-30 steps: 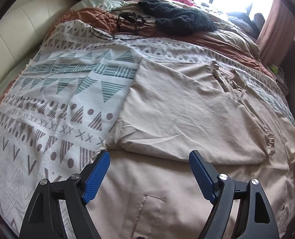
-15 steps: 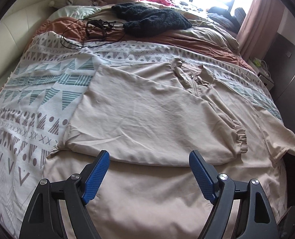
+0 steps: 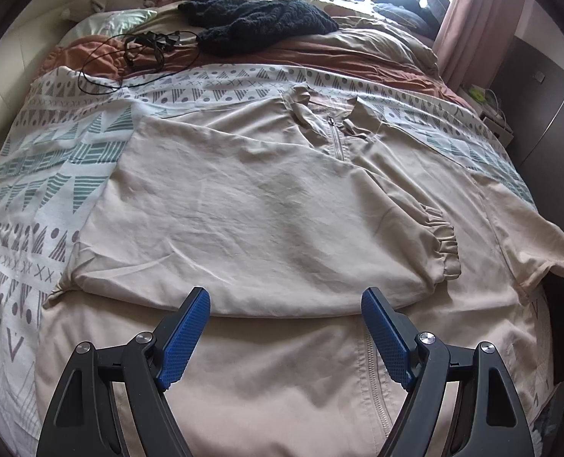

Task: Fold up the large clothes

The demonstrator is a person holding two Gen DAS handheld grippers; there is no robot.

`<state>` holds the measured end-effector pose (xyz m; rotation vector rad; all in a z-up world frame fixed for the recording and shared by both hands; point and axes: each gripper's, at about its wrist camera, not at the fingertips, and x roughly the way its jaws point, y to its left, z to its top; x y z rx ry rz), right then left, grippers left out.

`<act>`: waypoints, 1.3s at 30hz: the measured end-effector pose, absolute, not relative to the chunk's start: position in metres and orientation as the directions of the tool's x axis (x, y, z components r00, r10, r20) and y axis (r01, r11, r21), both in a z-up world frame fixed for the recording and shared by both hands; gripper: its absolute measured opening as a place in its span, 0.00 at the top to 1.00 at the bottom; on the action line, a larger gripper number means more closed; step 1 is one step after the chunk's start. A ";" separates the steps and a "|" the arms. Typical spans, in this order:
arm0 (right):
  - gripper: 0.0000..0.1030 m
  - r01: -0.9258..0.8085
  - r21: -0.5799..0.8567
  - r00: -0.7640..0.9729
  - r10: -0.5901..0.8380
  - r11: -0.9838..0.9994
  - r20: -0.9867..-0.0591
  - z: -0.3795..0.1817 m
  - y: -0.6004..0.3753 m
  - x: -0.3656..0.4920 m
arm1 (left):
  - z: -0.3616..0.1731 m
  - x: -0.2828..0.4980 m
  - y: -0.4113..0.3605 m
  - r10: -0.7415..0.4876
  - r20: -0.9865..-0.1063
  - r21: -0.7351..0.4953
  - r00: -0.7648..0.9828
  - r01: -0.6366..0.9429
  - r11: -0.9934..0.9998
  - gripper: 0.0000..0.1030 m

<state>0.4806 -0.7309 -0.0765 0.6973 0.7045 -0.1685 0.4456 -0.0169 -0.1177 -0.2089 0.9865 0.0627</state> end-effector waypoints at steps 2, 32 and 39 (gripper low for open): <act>0.60 0.378 0.541 0.754 0.090 0.751 -0.651 -0.085 -0.737 0.488 | -0.122 0.449 -0.015 -0.038 -0.838 -0.145 0.545 -0.154 0.977 0.20; 0.95 -0.020 0.447 0.870 0.236 0.894 -0.433 0.057 -0.581 0.520 | -0.127 0.393 0.095 -0.056 -0.817 -0.293 0.574 -0.329 0.898 0.20; 0.95 -0.132 0.425 0.842 0.328 0.895 -0.429 0.065 -0.509 0.530 | -0.113 0.368 0.135 -0.034 -0.800 -0.311 0.599 -0.365 0.877 0.20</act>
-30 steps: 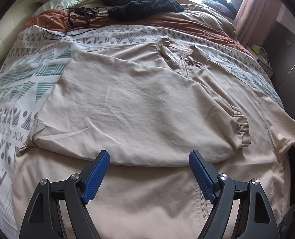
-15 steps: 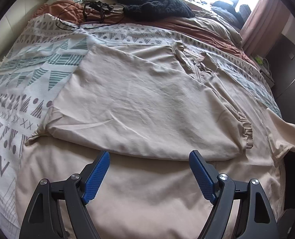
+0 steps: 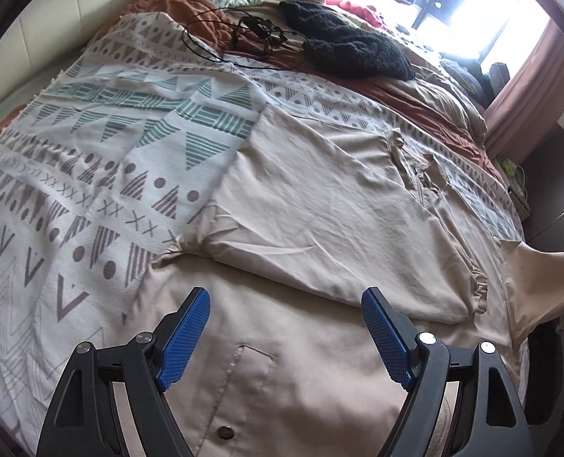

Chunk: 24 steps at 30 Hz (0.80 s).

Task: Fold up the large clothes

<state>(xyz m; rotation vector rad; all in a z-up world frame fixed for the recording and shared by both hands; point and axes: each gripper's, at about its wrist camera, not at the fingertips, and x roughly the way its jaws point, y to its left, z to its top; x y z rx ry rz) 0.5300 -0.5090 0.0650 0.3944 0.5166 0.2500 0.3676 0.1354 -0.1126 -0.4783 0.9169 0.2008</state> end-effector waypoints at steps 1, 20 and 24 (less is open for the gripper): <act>0.95 -0.145 0.426 0.835 0.342 0.893 -0.432 0.063 -0.500 0.531 | -0.112 0.364 0.141 -0.032 -0.799 -0.314 0.601 -0.370 0.874 0.20; 0.94 -0.217 0.473 0.662 0.485 0.854 -0.572 -0.047 -0.340 0.570 | -0.114 0.340 0.193 0.025 -0.826 -0.271 0.564 -0.434 0.859 0.20; 0.51 -0.233 0.496 0.565 0.532 0.836 -0.631 -0.079 -0.322 0.569 | -0.112 0.347 0.180 0.019 -0.829 -0.260 0.559 -0.415 0.872 0.20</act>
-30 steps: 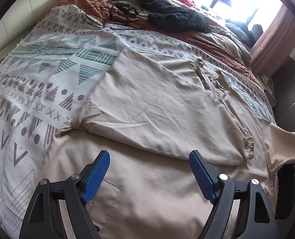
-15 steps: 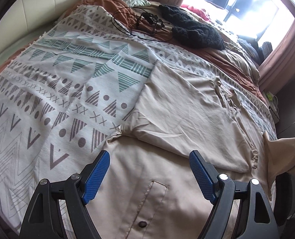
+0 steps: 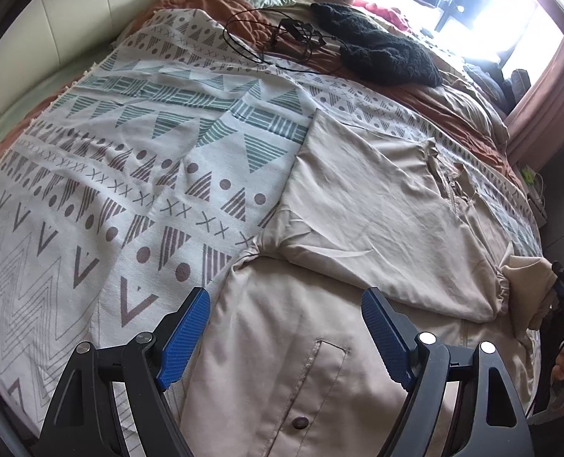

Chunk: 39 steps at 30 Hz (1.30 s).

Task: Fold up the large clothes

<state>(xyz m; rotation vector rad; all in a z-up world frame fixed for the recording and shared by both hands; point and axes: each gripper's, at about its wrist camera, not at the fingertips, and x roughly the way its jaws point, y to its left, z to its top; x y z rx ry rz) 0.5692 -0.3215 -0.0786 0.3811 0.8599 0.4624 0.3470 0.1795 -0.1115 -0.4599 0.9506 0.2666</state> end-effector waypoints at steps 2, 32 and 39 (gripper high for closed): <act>0.37 -0.255 0.514 0.527 0.563 0.819 -0.637 -0.090 -0.320 0.561 | -0.110 0.355 0.164 0.024 -0.826 -0.243 0.563 -0.394 0.886 0.20; 0.46 0.150 0.788 0.675 0.520 0.597 -0.523 -0.185 -0.532 0.500 | -0.099 0.489 -0.234 -0.271 -0.800 -0.057 0.535 0.383 0.922 0.20; 0.47 0.185 0.808 0.708 0.494 0.560 -0.504 -0.185 -0.545 0.491 | -0.124 0.510 -0.280 -0.291 -0.839 -0.072 0.459 0.437 0.896 0.20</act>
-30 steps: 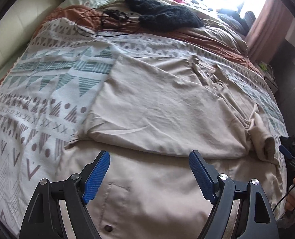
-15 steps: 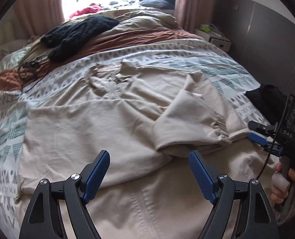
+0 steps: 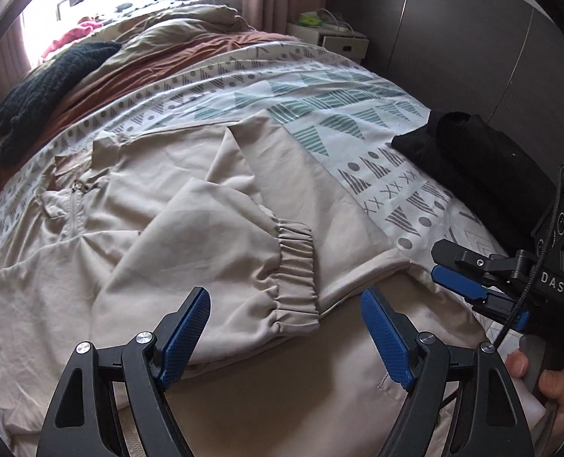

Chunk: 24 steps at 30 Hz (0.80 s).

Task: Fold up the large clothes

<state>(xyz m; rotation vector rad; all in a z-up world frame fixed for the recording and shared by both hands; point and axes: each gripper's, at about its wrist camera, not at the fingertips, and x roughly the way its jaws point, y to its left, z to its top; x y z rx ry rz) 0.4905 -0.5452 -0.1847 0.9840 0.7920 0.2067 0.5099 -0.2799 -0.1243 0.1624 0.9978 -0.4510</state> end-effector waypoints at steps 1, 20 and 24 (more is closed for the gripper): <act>0.47 0.192 0.816 0.707 0.499 0.546 -0.501 -0.187 -0.547 0.491 | -0.130 0.512 -0.284 -0.287 -0.846 -0.069 0.449 0.441 0.895 0.20; 0.46 0.196 0.831 0.631 0.582 0.520 -0.513 -0.214 -0.536 0.515 | -0.162 0.536 -0.253 -0.248 -0.880 -0.104 0.406 0.344 0.933 0.65; 0.46 0.202 0.831 0.630 0.581 0.519 -0.516 -0.219 -0.540 0.523 | -0.116 0.530 -0.234 -0.243 -0.831 -0.079 0.500 0.326 0.942 0.65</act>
